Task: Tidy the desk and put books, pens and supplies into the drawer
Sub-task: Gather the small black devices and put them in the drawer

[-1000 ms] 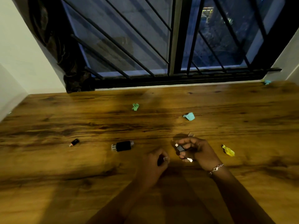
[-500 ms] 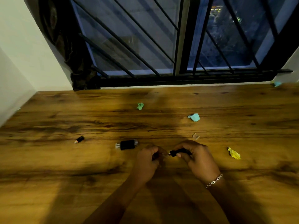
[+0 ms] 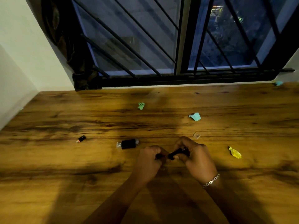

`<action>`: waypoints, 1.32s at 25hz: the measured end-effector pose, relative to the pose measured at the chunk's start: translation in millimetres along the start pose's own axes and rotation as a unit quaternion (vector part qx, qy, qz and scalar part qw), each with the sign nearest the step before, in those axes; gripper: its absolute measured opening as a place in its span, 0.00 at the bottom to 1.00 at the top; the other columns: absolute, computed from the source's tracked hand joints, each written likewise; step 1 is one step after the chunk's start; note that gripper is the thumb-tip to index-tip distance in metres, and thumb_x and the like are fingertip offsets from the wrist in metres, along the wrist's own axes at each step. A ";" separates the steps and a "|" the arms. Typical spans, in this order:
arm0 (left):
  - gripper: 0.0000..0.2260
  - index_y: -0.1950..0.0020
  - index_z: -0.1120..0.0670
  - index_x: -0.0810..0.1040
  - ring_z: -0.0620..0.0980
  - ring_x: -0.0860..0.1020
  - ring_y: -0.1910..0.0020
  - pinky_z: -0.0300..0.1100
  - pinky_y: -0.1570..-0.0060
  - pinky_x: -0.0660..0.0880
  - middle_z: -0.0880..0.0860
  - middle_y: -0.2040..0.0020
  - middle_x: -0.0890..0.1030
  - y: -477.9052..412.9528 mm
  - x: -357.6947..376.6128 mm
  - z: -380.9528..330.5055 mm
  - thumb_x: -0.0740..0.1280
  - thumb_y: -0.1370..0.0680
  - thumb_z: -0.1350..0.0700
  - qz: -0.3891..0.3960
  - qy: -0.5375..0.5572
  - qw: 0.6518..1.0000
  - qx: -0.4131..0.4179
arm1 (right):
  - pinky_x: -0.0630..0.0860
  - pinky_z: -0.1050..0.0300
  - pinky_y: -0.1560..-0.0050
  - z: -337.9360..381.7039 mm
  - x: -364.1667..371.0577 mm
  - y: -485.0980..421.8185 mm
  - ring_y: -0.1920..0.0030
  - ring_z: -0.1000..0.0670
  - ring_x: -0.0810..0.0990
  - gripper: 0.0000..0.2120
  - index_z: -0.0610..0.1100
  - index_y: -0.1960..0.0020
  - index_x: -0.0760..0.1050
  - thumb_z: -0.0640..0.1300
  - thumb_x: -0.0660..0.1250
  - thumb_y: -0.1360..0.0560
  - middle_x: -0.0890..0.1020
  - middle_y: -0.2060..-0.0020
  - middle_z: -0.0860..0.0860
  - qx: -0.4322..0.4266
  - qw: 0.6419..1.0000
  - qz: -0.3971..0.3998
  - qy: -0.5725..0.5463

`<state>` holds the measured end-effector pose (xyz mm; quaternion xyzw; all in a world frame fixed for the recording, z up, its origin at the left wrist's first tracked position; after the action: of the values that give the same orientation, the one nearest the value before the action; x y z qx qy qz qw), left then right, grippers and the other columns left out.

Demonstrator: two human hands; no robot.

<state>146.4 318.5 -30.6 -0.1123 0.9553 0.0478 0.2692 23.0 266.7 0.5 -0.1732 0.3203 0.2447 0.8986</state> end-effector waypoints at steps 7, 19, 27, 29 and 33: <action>0.04 0.59 0.58 0.81 0.37 0.77 0.72 0.34 0.69 0.78 0.49 0.66 0.79 3.0 -5.2 6.4 0.69 0.28 0.67 -0.035 0.139 0.987 -0.067 | 0.76 0.69 0.62 -0.8 0.7 -5.4 0.63 0.58 0.82 0.19 0.48 0.64 0.70 0.27 0.72 0.36 0.82 0.66 0.51 0.039 0.985 -0.024 -0.166; 0.04 0.60 0.59 0.76 0.45 0.80 0.68 0.37 0.71 0.78 0.56 0.61 0.81 19.3 -8.8 51.3 0.66 0.26 0.66 -0.056 0.246 0.954 -0.164 | 0.72 0.56 0.39 -67.2 -10.8 -48.4 0.36 0.48 0.74 0.17 0.53 0.34 0.70 0.45 0.58 0.22 0.75 0.36 0.49 0.033 0.975 0.009 0.220; 0.03 0.57 0.59 0.77 0.41 0.79 0.72 0.35 0.71 0.77 0.54 0.62 0.80 17.4 -10.3 54.6 0.66 0.26 0.65 -0.045 0.241 0.957 -0.157 | 0.76 0.56 0.53 -84.2 -10.1 -50.0 0.49 0.44 0.80 0.11 0.48 0.45 0.78 0.44 0.59 0.23 0.82 0.49 0.47 0.024 0.924 -0.044 0.378; 0.03 0.56 0.58 0.77 0.41 0.79 0.72 0.36 0.71 0.77 0.54 0.62 0.80 18.5 -10.1 55.0 0.66 0.26 0.65 -0.045 0.245 0.955 -0.159 | 0.76 0.56 0.56 -80.8 -14.1 -48.2 0.55 0.44 0.80 0.09 0.46 0.51 0.81 0.38 0.64 0.26 0.82 0.55 0.47 0.058 0.968 -0.091 0.225; 0.05 0.55 0.55 0.77 0.41 0.79 0.73 0.36 0.71 0.78 0.54 0.61 0.81 18.0 -9.7 58.1 0.67 0.26 0.65 -0.056 0.246 0.952 -0.175 | 0.78 0.64 0.70 -63.7 17.0 -36.2 0.69 0.51 0.82 0.12 0.39 0.61 0.78 0.24 0.65 0.31 0.82 0.70 0.49 0.208 0.897 -0.004 -0.390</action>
<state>179.3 346.7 -74.4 -0.2192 0.9607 0.1703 0.0040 23.2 212.8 -52.0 0.1264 -0.0132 0.2170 0.9679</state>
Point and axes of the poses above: each hand's wrist, its own y-axis away from the middle knuckle, its own x-axis out of the palm, z = x × y, the point moved 6 cm from there along -y, towards the middle knuckle
